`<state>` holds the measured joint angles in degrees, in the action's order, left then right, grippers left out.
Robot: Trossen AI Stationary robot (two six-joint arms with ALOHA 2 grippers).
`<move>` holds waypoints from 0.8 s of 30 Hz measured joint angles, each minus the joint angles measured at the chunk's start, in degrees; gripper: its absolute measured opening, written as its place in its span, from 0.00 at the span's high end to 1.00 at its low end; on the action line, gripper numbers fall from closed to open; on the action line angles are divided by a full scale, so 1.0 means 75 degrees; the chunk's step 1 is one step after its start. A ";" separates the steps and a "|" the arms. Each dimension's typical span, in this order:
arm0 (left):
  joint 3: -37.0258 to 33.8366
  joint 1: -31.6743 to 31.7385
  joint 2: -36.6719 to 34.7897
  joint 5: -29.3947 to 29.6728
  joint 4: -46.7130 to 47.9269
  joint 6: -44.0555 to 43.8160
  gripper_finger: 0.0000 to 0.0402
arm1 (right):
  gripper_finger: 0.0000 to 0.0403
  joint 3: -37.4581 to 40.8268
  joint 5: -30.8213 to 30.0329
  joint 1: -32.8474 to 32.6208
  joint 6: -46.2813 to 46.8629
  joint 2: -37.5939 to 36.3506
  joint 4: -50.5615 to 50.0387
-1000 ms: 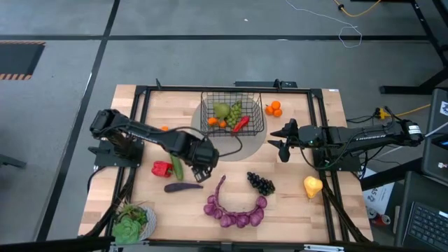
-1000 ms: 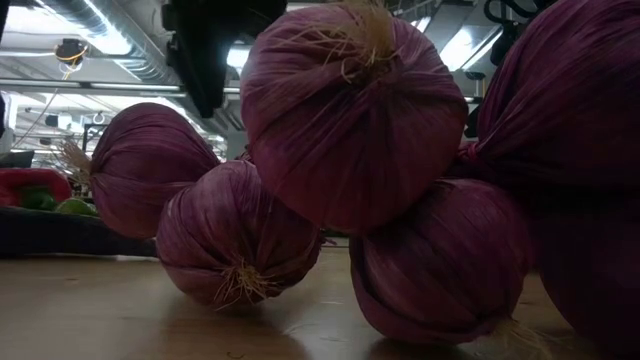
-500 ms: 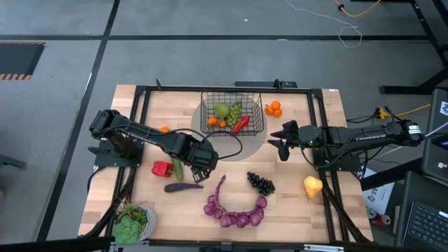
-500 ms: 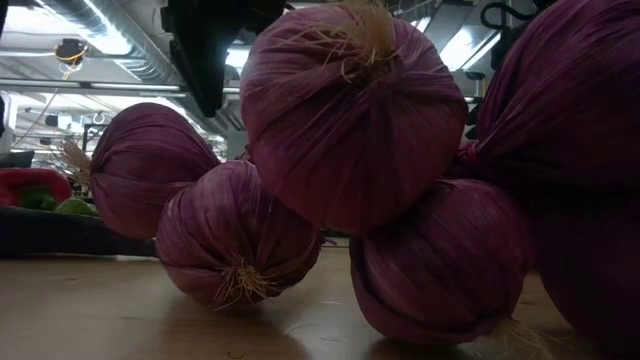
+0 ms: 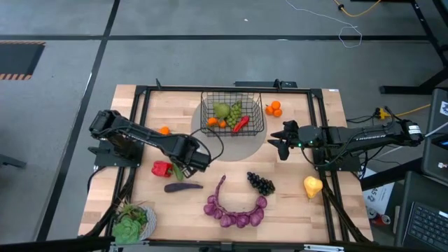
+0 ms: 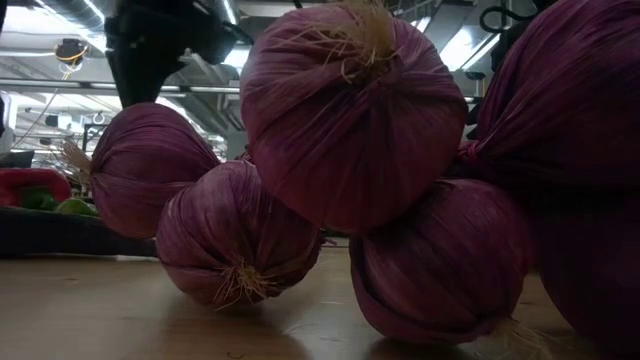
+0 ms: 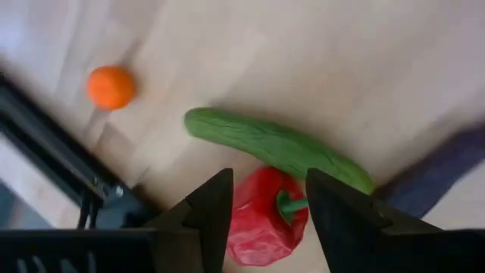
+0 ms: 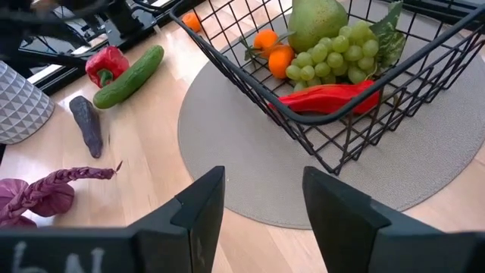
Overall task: Build produce basket
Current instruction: Put the violet eggplant into the black wire basket
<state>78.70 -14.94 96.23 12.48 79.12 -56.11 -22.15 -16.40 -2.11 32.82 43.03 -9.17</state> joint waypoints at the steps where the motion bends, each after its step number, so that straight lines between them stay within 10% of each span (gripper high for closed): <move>1: -0.0137 -0.0078 0.0000 -0.0047 -0.0222 0.0329 0.59 | 0.55 -0.0003 0.0000 0.0000 -0.0009 0.0000 0.0000; 10: -0.1437 -0.0821 0.0028 -0.0627 -0.2939 0.2430 0.60 | 0.55 -0.0003 0.0000 0.0000 -0.0062 0.0000 0.0000; 24: -0.2043 -0.1796 0.0029 -0.0547 -0.4176 0.2581 0.60 | 0.55 -0.0003 -0.0003 -0.0003 -0.0444 -0.0001 0.0002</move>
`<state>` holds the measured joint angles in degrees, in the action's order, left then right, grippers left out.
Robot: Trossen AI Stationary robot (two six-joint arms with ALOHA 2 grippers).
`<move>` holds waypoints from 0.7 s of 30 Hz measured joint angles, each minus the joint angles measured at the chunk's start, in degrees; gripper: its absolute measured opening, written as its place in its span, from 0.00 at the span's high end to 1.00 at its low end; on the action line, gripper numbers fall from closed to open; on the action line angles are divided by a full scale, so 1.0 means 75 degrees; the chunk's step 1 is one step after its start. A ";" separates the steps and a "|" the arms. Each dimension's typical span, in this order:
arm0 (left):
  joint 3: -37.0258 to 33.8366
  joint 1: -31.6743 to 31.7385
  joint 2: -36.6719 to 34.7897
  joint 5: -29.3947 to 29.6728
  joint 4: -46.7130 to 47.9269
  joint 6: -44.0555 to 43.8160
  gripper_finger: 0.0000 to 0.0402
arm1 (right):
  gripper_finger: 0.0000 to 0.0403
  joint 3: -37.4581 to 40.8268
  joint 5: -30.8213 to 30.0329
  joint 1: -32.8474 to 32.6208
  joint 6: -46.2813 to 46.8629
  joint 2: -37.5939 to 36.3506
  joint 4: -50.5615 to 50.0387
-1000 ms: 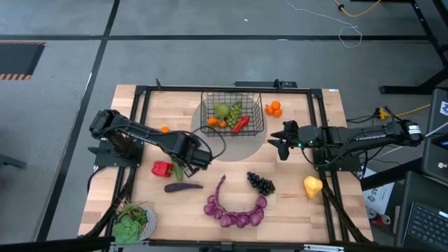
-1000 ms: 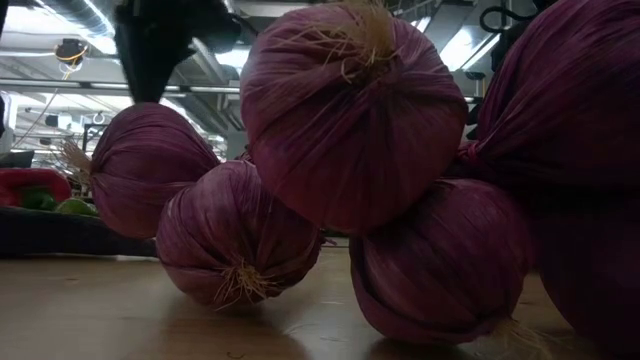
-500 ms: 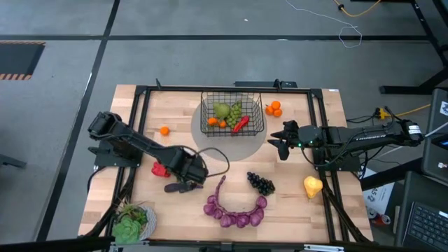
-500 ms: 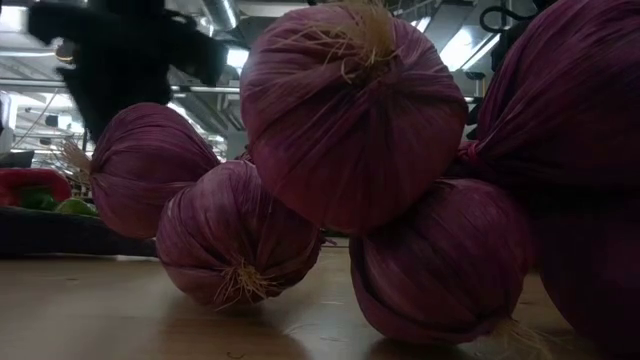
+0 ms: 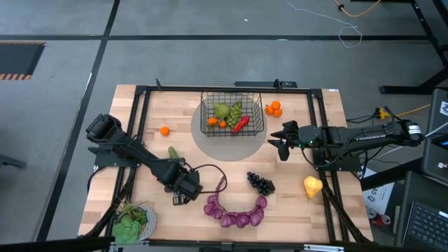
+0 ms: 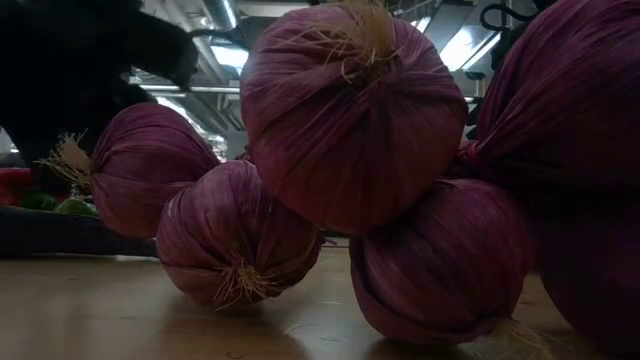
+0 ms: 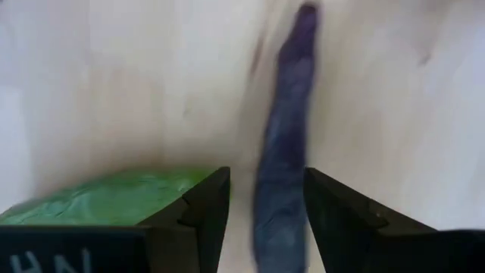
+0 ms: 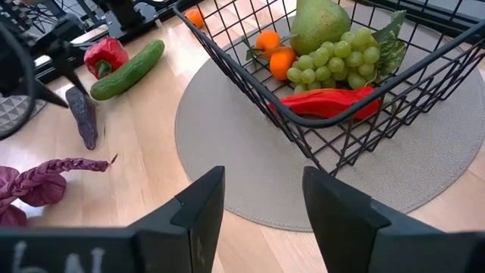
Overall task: Build produce basket
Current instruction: Put the violet eggplant into the black wire basket
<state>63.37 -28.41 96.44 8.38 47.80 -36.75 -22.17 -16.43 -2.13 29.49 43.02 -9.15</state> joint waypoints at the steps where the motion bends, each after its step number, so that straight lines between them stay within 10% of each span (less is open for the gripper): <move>1: 0.0000 -0.0033 0.0000 0.0002 -0.0153 0.0000 0.60 | 0.55 0.0001 0.0000 0.0000 0.0000 -0.0001 0.0001; 21: 0.0000 0.0001 0.0652 0.0000 -0.0716 0.0636 0.60 | 0.55 0.0000 0.0006 0.0000 0.0045 -0.0002 -0.0004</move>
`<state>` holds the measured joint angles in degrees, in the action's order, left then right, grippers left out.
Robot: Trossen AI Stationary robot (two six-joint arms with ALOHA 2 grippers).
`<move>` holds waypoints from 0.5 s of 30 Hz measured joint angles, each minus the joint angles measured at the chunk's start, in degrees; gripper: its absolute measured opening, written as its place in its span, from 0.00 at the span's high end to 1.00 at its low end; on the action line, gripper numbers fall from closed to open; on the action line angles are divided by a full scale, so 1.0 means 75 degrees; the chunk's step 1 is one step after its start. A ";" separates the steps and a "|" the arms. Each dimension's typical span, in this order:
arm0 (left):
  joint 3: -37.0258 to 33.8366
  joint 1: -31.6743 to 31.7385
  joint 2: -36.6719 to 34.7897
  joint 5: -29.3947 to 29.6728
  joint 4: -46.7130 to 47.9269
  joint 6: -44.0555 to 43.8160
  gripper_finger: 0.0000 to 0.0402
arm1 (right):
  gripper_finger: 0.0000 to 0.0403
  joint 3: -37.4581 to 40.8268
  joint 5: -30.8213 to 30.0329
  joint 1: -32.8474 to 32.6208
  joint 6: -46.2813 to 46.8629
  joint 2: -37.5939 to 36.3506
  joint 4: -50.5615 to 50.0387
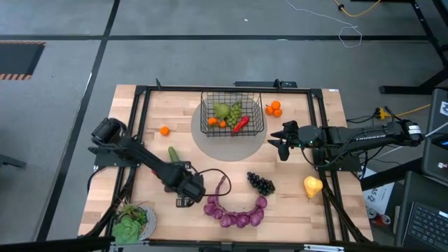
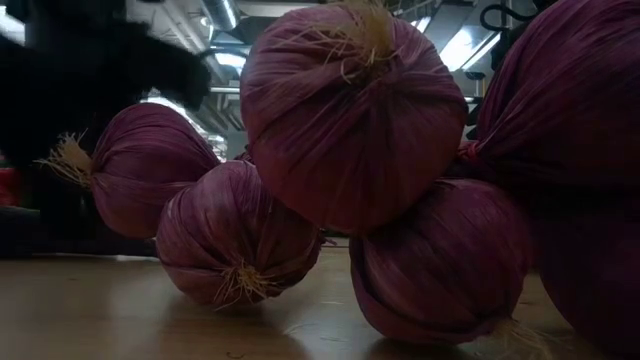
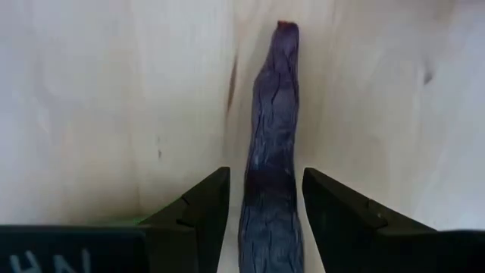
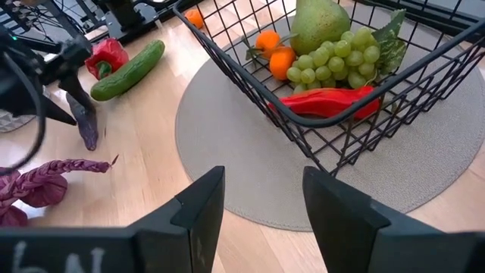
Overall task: Build produce basket
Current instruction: Put the violet eggplant into the black wire basket
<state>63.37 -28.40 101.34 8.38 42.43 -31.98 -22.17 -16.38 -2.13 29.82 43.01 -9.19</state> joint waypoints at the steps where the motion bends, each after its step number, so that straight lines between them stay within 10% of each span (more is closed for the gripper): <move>1: 0.0000 0.0000 0.0096 0.0000 -0.0003 0.0026 0.60 | 0.55 0.0000 0.0000 0.0000 0.0000 0.0000 -0.0005; 15: 0.0028 -0.0023 0.0678 0.0398 0.0042 -0.0059 0.60 | 0.55 0.0000 0.0000 0.0000 0.0015 -0.0001 -0.0009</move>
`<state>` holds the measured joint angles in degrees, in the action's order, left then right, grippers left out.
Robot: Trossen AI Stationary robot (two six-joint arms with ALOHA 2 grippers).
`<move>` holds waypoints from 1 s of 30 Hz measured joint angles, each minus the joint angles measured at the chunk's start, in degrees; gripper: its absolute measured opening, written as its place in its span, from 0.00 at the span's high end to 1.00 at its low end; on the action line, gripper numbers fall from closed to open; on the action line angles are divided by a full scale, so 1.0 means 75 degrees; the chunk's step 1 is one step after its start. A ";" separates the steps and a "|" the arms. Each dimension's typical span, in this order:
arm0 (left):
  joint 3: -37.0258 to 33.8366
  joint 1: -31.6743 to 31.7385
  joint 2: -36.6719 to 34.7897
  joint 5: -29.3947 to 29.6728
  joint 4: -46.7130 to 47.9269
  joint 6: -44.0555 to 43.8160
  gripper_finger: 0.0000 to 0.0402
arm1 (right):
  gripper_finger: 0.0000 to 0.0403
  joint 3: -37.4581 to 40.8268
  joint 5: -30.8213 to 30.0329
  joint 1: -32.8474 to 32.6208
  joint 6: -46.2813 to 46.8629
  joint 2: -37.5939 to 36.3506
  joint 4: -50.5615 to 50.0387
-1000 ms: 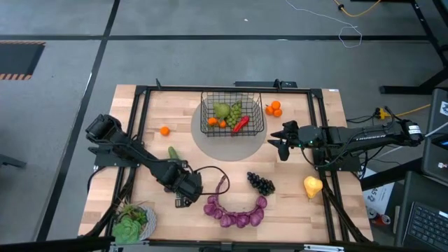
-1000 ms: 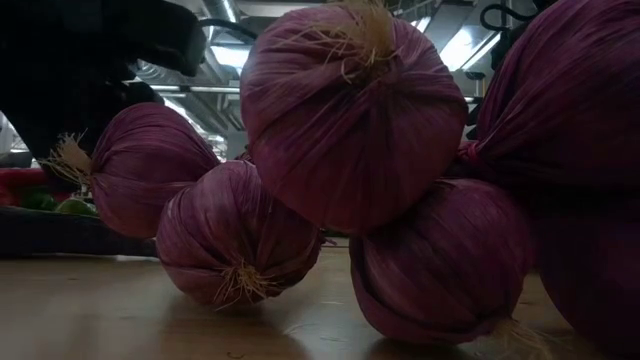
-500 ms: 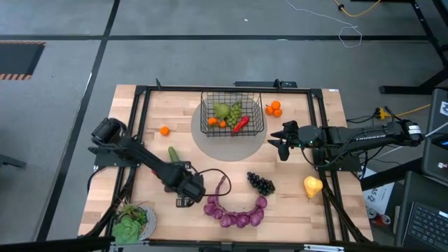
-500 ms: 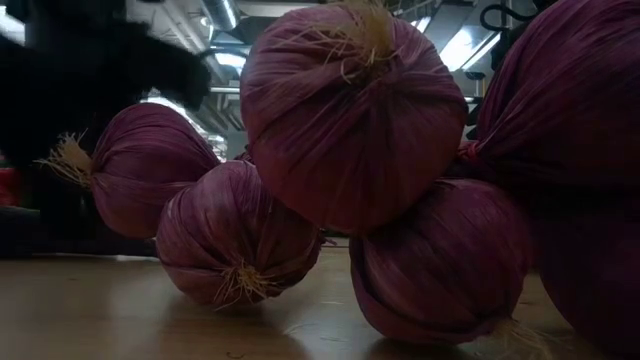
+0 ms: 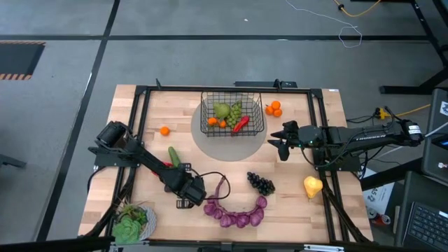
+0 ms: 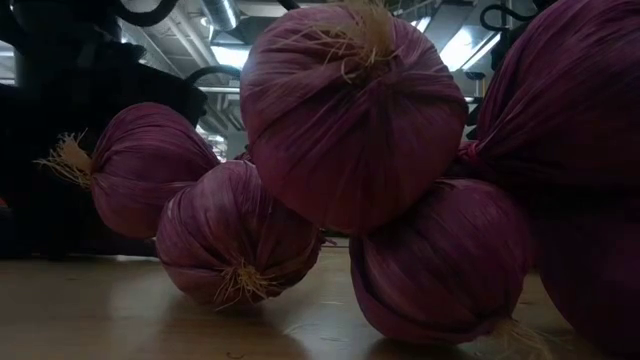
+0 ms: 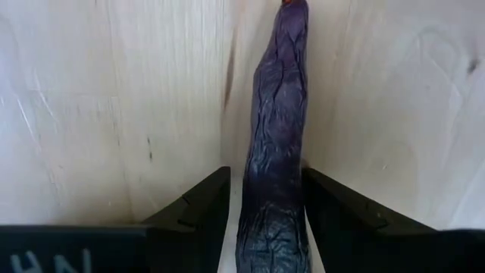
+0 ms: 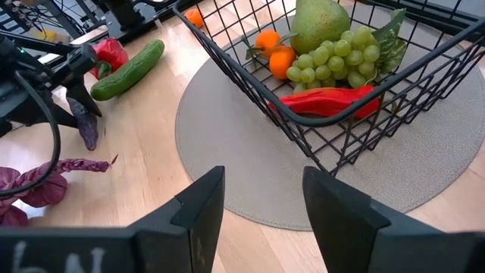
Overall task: Build produce basket
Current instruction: Put the violet eggplant into the black wire basket
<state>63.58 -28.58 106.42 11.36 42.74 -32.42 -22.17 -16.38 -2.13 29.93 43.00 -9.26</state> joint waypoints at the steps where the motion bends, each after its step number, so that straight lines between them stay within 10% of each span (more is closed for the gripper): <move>1: -0.0003 -0.0001 0.0004 0.0010 0.0000 0.0000 0.60 | 0.55 0.0000 0.0000 0.0001 0.0000 0.0000 0.0000; 12: -0.0001 0.0000 -0.0158 0.0081 0.0195 -0.0204 0.90 | 0.55 0.0000 -0.0002 0.0000 0.0003 0.0000 0.0002; 18: 0.0777 0.0099 -0.0313 0.1214 0.1666 0.0134 0.91 | 0.55 0.0000 -0.0003 0.0000 0.0003 0.0000 0.0009; 30: 0.3693 0.1122 -0.0316 0.6743 0.3422 0.1201 0.90 | 0.55 0.0000 -0.0003 0.0000 0.0004 0.0000 0.0008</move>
<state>91.28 -20.16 104.05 61.94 68.41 -23.41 -22.17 -16.40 -2.13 29.96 43.00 -9.20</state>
